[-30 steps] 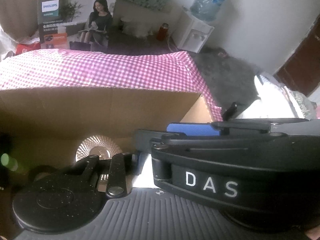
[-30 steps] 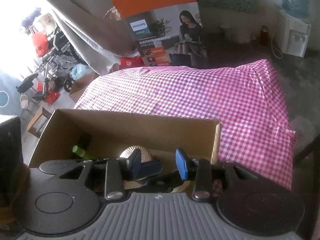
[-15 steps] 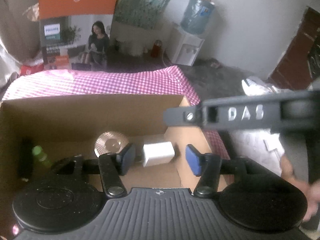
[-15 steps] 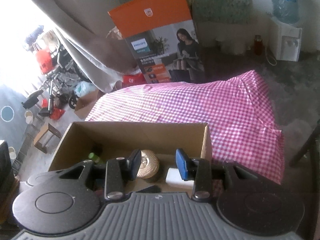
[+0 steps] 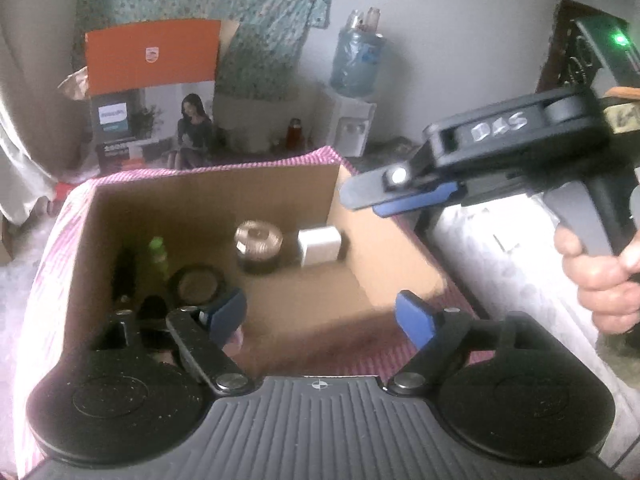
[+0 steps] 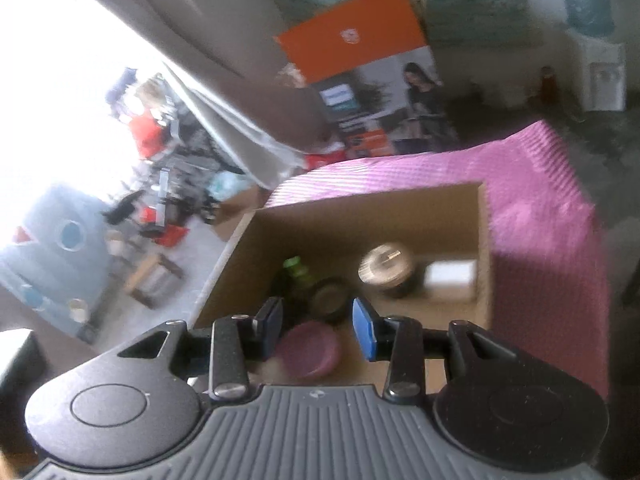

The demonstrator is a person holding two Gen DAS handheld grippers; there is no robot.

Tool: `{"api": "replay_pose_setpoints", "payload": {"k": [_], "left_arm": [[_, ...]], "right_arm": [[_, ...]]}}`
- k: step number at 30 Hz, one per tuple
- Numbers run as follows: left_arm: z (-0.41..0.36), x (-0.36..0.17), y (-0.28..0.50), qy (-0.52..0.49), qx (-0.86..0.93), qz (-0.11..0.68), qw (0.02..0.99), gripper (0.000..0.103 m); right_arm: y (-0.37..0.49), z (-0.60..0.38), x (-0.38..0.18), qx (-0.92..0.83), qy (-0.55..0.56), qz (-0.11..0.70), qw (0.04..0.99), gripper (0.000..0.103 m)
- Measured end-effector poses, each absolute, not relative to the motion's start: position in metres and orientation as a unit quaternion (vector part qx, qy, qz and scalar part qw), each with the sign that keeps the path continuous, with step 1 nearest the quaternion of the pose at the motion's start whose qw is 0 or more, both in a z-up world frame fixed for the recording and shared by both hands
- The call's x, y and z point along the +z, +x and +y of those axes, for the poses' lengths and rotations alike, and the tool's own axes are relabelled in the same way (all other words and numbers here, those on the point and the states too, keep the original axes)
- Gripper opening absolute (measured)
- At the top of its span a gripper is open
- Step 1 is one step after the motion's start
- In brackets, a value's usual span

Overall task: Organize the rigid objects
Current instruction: 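Move the right gripper back to the orange-capped glass bottle, then grasp the glass bottle by its orange cap with the right gripper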

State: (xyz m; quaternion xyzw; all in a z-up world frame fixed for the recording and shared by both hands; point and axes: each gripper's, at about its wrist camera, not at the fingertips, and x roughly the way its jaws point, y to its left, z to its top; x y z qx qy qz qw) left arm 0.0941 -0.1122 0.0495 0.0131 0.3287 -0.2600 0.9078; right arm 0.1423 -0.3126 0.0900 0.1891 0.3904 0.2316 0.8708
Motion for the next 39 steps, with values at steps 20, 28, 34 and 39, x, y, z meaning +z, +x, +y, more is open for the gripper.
{"api": "replay_pose_setpoints", "payload": {"k": [20,28,34,39], "left_arm": [[-0.050,-0.023,0.041,0.069,-0.160,0.313,0.934,0.070],[-0.046,-0.035,0.054,0.059,-0.163,0.310,0.935,0.054],[-0.044,-0.039,0.057,0.062,-0.162,0.305,0.937,0.050],[-0.046,-0.041,0.053,0.065,-0.164,0.301,0.937,0.049]], "right_arm": [[0.083,-0.211,0.016,0.278,0.209,0.400,0.848,0.043],[0.088,-0.166,0.014,0.290,0.100,0.383,0.871,0.040],[0.091,-0.150,0.012,0.295,0.064,0.375,0.877,0.032],[0.091,-0.146,0.008,0.292,0.059,0.375,0.878,0.021]]}}
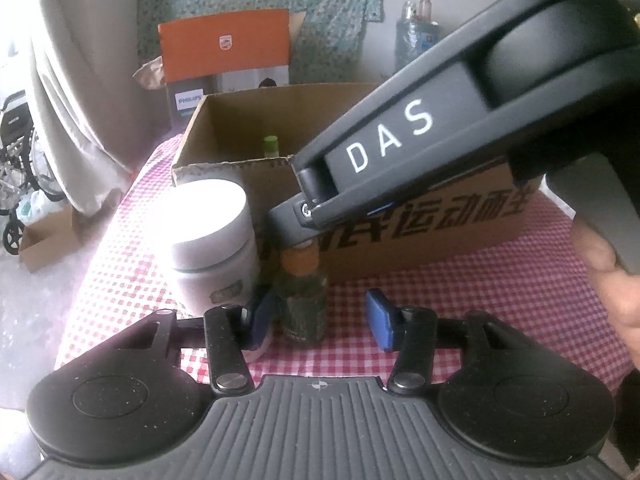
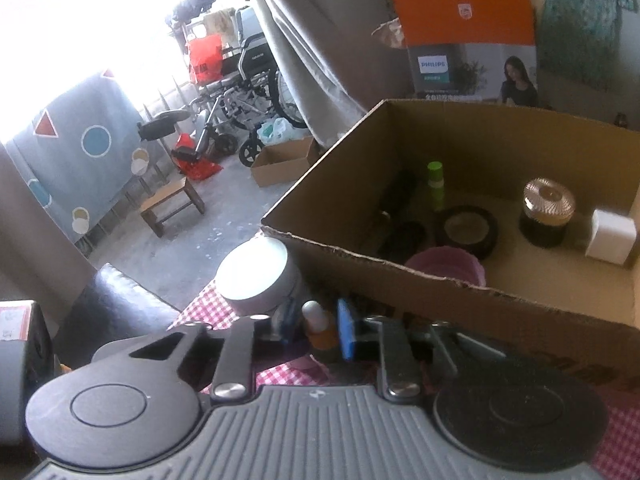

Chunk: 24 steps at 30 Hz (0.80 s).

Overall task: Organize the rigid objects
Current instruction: 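Grasp the glass bottle by its orange cap with the right gripper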

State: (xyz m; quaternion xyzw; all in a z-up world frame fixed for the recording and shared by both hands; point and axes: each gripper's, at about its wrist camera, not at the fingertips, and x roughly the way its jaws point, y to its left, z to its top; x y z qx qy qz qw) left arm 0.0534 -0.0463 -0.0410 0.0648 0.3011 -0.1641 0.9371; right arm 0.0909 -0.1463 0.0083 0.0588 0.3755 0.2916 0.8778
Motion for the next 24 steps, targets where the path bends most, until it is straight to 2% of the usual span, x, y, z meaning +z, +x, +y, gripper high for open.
{"api": "replay_pose_setpoints", "payload": {"k": [12,18,22,24], "left_arm": [[-0.060,-0.040,0.053,0.046,-0.213,0.307,0.926,0.048],[-0.065,-0.044,0.056,0.075,-0.203,0.307,0.927,0.045],[-0.067,-0.052,0.067,0.090,-0.193,0.338,0.917,0.038],[-0.066,-0.056,0.073,0.080,-0.195,0.349,0.913,0.032]], "right_arm": [[0.087,-0.177,0.014,0.271,0.087,0.389,0.876,0.018],[0.086,-0.188,0.013,0.263,0.098,0.392,0.876,0.018],[0.089,-0.191,0.009,0.267,0.110,0.392,0.874,0.018],[0.091,-0.191,0.009,0.268,0.113,0.393,0.873,0.018]]}}
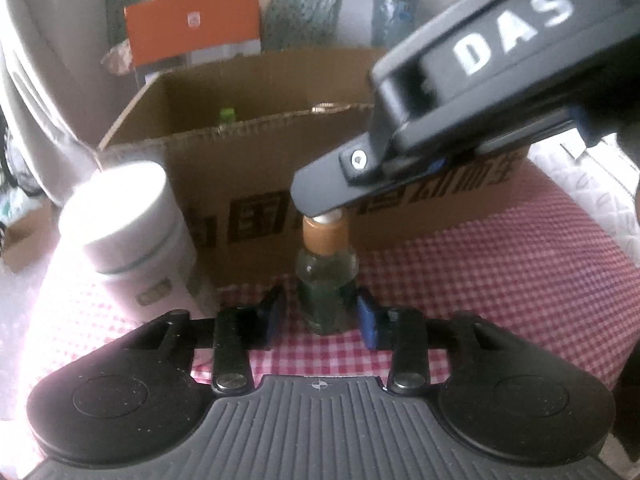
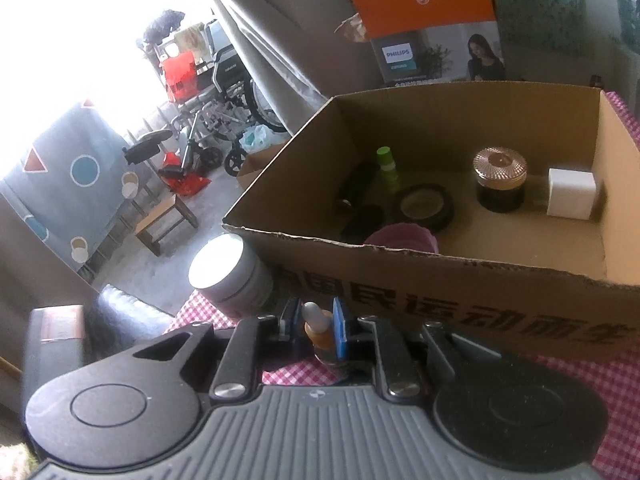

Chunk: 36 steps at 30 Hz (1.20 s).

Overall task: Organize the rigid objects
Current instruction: 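Grasp the glass bottle by its orange cap with the right gripper, then lift the bottle and carry it toward the cardboard box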

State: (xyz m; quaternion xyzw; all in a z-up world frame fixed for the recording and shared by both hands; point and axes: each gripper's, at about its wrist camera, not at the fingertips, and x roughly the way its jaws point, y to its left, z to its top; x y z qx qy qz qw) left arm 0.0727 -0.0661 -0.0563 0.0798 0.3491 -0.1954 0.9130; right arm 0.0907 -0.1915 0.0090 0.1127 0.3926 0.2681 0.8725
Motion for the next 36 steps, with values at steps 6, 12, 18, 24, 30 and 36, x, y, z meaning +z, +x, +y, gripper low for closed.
{"api": "replay_pose_setpoints", "payload": {"k": [6,12,18,24,30,36], "left_arm": [[-0.071,-0.055,0.071,0.067,-0.203,0.354,0.910,0.031],[-0.085,-0.053,0.062,0.068,-0.223,0.357,0.904,0.031],[-0.095,-0.054,0.061,0.082,-0.221,0.355,0.905,0.031],[-0.099,-0.054,0.064,0.080,-0.216,0.357,0.905,0.031],[-0.103,-0.053,0.061,0.086,-0.205,0.351,0.909,0.030],[-0.104,-0.052,0.060,0.071,-0.204,0.358,0.908,0.030]], "right_arm": [[0.085,-0.196,0.010,0.264,0.113,0.394,0.873,0.018],[0.073,-0.207,0.012,0.246,0.106,0.392,0.880,0.019],[0.072,-0.213,0.012,0.236,0.098,0.393,0.883,0.019],[0.072,-0.216,0.011,0.238,0.098,0.391,0.884,0.019],[0.069,-0.218,0.010,0.237,0.105,0.388,0.885,0.018],[0.068,-0.220,0.011,0.236,0.113,0.390,0.883,0.018]]}}
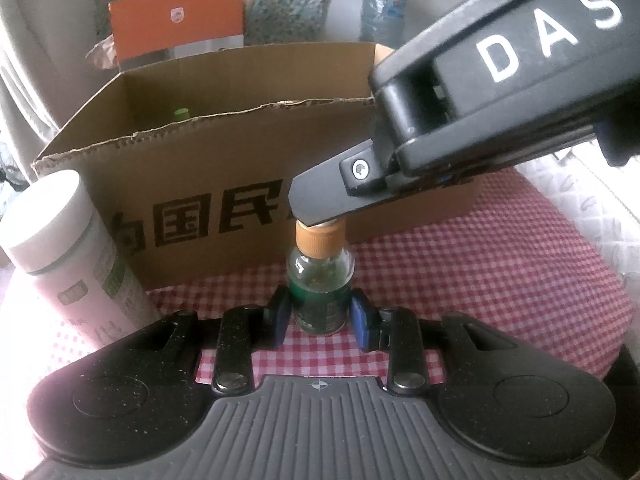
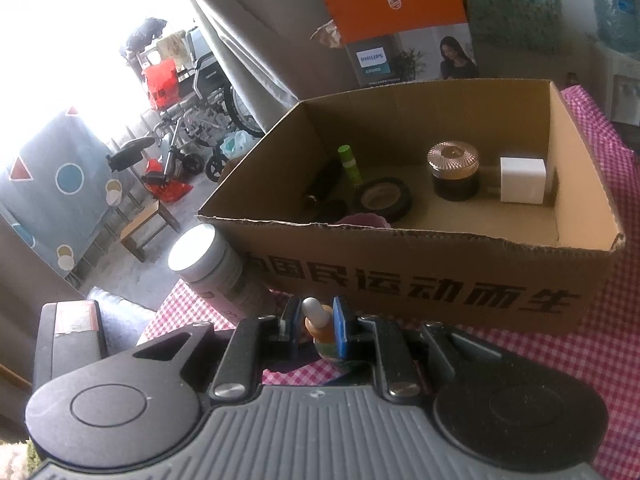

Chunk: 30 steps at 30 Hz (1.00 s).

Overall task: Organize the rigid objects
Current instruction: 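Lift the bottle and carry it toward the cardboard box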

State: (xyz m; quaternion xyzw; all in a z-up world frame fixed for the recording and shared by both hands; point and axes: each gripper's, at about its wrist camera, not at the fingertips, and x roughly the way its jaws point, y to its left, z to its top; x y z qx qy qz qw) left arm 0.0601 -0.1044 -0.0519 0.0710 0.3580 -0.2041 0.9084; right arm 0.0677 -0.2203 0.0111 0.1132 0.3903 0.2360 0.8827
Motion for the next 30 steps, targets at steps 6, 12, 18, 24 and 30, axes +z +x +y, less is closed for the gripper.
{"api": "replay_pose_setpoints", "payload": {"k": [6,12,18,24,30], "left_arm": [[-0.104,-0.048,0.060,0.062,-0.205,0.361,0.908,0.030],[-0.103,-0.041,0.059,0.053,-0.203,0.354,0.911,0.030],[-0.099,-0.030,0.050,0.046,-0.195,0.342,0.918,0.030],[-0.094,-0.009,0.037,0.032,-0.190,0.317,0.929,0.030],[-0.095,0.013,0.030,0.027,-0.189,0.289,0.938,0.030]], "right_arm": [[0.065,-0.220,0.014,0.232,0.112,0.389,0.885,0.018],[0.063,-0.218,0.020,0.235,0.107,0.382,0.887,0.018],[0.055,-0.217,0.032,0.246,0.107,0.373,0.889,0.018],[0.041,-0.215,0.055,0.258,0.101,0.349,0.895,0.018],[0.033,-0.219,0.081,0.268,0.099,0.319,0.904,0.018]]}}
